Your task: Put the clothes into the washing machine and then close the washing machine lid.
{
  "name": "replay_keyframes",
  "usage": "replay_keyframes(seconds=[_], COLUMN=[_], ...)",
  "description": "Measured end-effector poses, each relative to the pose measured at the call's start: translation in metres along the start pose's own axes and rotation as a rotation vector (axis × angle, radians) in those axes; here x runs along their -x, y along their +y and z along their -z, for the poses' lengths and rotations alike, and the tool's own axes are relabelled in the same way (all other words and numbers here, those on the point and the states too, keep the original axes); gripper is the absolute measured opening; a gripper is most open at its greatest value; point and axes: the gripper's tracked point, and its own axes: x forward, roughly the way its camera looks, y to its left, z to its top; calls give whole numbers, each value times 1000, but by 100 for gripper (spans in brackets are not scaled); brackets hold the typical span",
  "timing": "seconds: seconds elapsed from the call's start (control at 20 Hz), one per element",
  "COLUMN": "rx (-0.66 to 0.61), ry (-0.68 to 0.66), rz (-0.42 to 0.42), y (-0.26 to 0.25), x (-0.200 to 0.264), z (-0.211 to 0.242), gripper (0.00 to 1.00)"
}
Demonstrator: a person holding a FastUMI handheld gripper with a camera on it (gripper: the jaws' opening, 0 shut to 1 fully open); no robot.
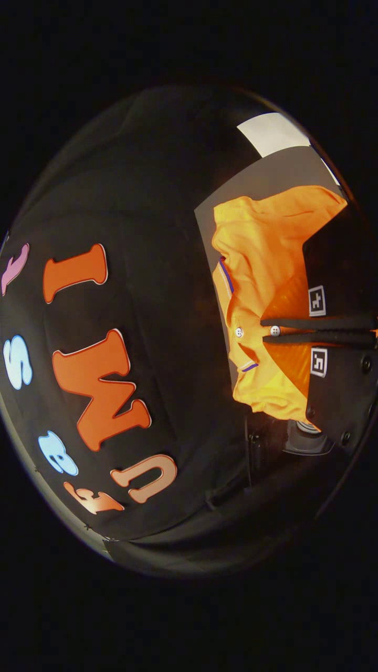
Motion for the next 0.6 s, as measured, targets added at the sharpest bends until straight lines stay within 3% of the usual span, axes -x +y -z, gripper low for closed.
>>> replay_keyframes(seconds=[0.25, 0.35, 0.6], rx=[14, 65, 88], ry=[-90, -96, -136], rz=[-67, -51, -105], y=[86, 115, 210], x=[49, 62, 84], z=[-26, -29, -25], gripper=[8, 8, 8])
